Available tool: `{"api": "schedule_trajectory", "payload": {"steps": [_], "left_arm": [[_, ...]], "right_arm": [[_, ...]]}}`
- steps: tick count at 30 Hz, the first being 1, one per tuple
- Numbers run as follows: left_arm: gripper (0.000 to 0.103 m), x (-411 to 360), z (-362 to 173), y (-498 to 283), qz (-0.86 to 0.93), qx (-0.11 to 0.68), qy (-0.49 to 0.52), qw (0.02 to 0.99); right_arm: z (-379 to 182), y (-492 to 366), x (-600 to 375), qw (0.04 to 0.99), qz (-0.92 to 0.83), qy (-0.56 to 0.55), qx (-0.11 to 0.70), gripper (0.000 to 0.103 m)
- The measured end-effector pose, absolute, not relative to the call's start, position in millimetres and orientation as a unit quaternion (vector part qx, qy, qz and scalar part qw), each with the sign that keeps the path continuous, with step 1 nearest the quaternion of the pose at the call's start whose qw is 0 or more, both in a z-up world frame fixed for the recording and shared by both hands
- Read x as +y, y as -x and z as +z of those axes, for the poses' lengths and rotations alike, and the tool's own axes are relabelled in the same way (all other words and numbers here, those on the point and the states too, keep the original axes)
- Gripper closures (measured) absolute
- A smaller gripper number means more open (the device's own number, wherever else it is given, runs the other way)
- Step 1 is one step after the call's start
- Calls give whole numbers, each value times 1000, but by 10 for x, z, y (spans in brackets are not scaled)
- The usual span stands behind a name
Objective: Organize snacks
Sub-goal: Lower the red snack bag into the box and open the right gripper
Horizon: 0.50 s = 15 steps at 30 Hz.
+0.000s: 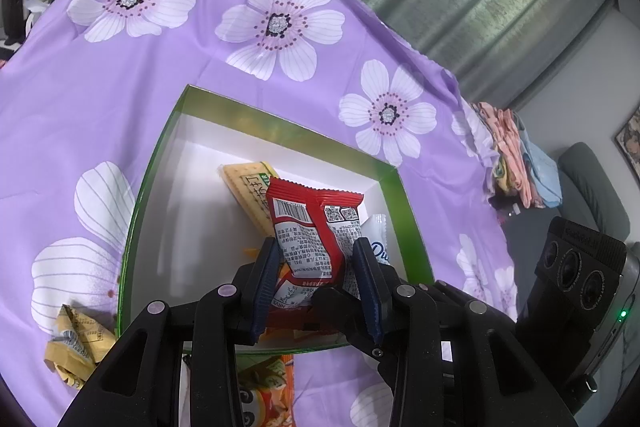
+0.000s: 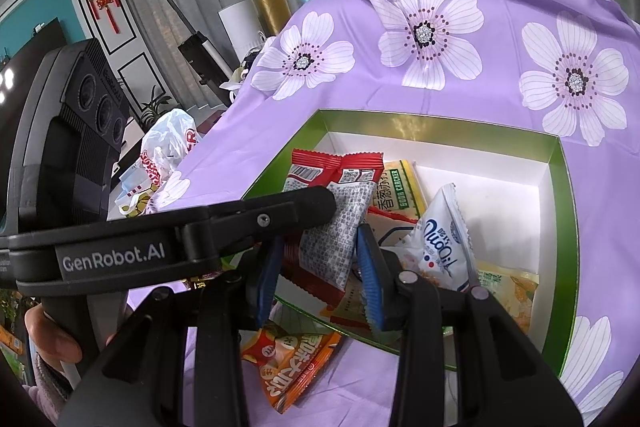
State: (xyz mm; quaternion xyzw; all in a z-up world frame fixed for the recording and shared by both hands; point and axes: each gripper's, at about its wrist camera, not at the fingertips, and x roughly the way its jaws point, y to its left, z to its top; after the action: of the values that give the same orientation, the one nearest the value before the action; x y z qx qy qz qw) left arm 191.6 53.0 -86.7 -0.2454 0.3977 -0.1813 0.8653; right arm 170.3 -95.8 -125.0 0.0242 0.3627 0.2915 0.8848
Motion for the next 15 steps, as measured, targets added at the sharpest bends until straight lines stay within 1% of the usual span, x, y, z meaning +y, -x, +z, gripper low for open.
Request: {"api": "schedule_trajectory", "payload": {"steps": [15], "left_arm": [[65, 536, -890, -1920, -175, 396, 245, 867]], "right_arm": [[-1255, -1707, -942, 886, 289, -19, 362, 62]]}}
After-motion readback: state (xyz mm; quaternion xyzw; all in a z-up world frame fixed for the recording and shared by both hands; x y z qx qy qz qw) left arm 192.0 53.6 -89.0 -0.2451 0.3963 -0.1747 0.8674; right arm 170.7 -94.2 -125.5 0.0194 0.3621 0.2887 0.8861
